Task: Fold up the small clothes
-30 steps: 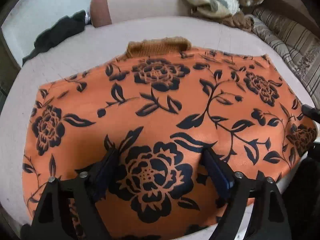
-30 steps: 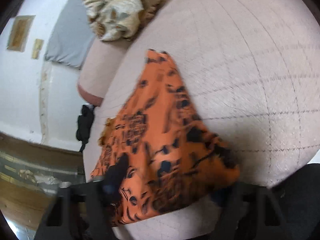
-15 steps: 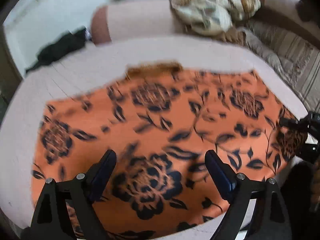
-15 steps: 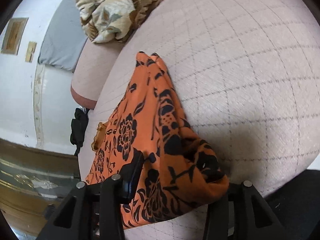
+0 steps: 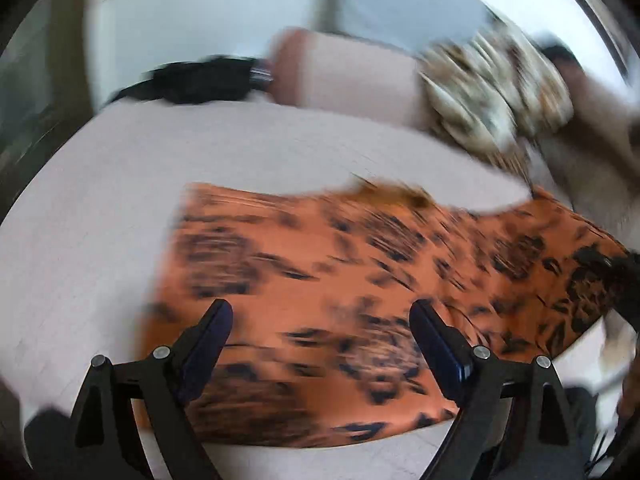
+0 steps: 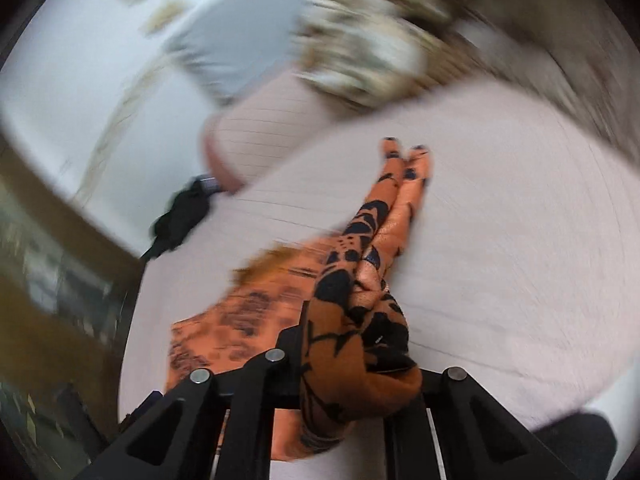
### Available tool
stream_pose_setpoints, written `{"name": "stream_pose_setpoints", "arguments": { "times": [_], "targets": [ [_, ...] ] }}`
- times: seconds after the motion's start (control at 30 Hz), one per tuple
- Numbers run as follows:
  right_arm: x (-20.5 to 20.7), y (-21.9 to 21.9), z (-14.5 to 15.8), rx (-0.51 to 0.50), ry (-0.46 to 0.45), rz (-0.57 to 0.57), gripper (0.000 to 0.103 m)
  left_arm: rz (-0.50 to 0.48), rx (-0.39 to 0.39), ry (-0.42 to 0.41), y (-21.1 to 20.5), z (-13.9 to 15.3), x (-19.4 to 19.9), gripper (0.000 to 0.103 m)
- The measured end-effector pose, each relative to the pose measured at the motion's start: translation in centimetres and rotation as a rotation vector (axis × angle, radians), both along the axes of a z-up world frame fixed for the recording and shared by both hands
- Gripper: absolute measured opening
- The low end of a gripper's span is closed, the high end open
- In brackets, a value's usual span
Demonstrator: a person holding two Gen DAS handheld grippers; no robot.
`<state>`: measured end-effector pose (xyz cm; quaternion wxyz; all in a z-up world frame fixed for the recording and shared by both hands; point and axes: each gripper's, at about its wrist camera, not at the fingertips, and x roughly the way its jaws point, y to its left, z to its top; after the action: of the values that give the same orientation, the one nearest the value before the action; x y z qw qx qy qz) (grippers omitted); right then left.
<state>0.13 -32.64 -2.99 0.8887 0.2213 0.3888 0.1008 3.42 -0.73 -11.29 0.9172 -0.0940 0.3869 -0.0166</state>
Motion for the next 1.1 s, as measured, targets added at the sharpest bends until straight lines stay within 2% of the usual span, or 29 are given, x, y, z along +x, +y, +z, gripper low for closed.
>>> {"name": "stream_pose_setpoints", "arguments": {
  "times": [0.1,0.17,0.27,0.33,0.37,0.4,0.43,0.5,0.67,0.77,0.87,1.0,1.1],
  "targets": [
    [-0.6,8.0,3.5,-0.107,-0.114,0.173,0.013,0.174,-0.059,-0.032,6.4,0.9,-1.7,0.090],
    [-1.1,14.1,3.6,-0.160,-0.136,0.302,0.013,0.278,-0.111,-0.028,10.4,0.9,-3.0,0.090],
    [-0.6,21.7,-0.8,-0.191,-0.031,0.478,0.026,0.378,-0.162,-0.015,14.5,0.2,-4.9,0.090],
    [0.0,25.6,-6.1,-0.160,0.101,0.612,0.065,0.404,-0.176,0.002,15.8,-0.2,-5.4,0.090],
    [0.1,27.1,-8.8,-0.158,0.182,0.672,0.068,0.403,-0.186,0.012,16.1,-0.5,-5.4,0.090],
    [-0.2,27.9,-10.1,-0.191,0.194,0.680,0.068,0.394,-0.198,0.023,16.3,-0.5,-5.6,0.090],
    [-1.1,27.9,-9.5,-0.204,0.127,0.682,0.076,0.376,-0.213,0.027,16.3,-0.6,-5.7,0.090],
    [-1.5,27.4,-8.1,-0.156,0.111,0.703,0.082,0.336,-0.232,0.013,15.6,-0.5,-5.6,0.090],
    [-1.3,22.1,-6.3,-0.062,0.108,0.587,0.082,0.128,-0.391,0.062,11.5,-1.2,-3.2,0.090],
    [-1.7,18.6,-6.3,-0.011,0.108,0.497,0.082,0.015,-0.432,0.106,8.9,-2.1,-1.2,0.090],
    [-1.7,15.7,-6.1,0.033,0.117,0.433,0.082,-0.006,-0.442,0.196,7.3,-4.0,1.1,0.090],
    [-2.0,13.5,-5.8,0.062,0.119,0.400,0.082,-0.025,-0.446,0.214,6.9,-4.2,4.2,0.090],
    [-1.7,13.0,-6.0,0.080,0.123,0.398,0.082,-0.044,-0.484,0.288,7.2,-5.3,6.6,0.090]
  ]
}}
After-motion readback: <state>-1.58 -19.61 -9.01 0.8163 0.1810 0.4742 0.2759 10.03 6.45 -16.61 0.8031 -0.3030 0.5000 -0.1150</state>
